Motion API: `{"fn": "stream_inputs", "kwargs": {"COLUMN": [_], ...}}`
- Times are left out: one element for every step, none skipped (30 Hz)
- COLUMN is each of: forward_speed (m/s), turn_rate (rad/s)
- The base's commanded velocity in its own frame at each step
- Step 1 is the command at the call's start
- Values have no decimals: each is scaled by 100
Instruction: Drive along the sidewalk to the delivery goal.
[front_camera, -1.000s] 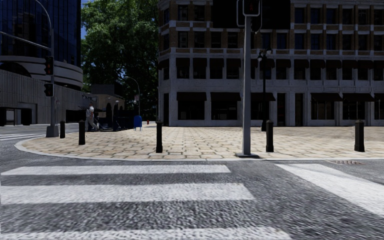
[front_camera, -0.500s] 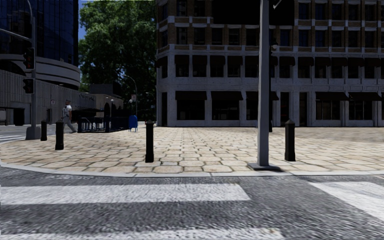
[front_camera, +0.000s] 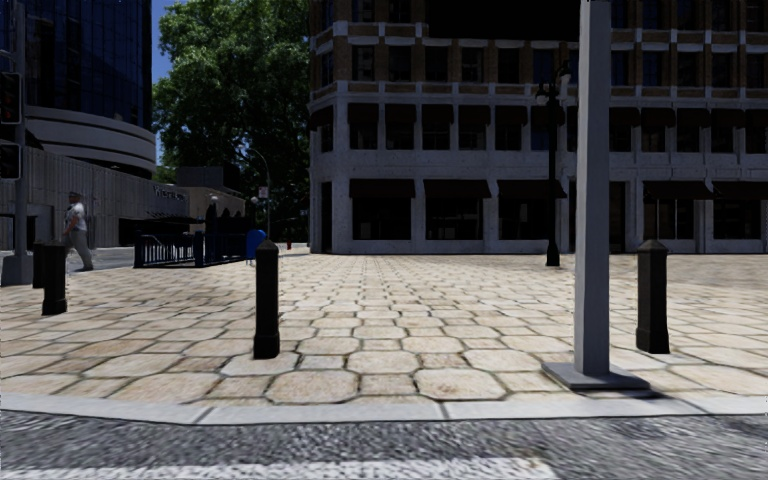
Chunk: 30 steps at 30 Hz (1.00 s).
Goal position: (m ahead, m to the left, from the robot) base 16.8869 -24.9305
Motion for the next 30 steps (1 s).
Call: {"fn": "stream_inputs", "kwargs": {"forward_speed": [200,200,200,200,200,200,200,200,200,199,191,178,178,161,144,137,136,136,136,135,130,126,126,125,125,123,123,123,122,121], "turn_rate": [-6,-19,-24,-24,-26,-27,-27,-27,-27,-27,-27,-27,-27,-27,-27,-27,-27,-27,-26,-26,-26,-26,-26,-26,-26,-26,-26,-26,-26,-26]}}
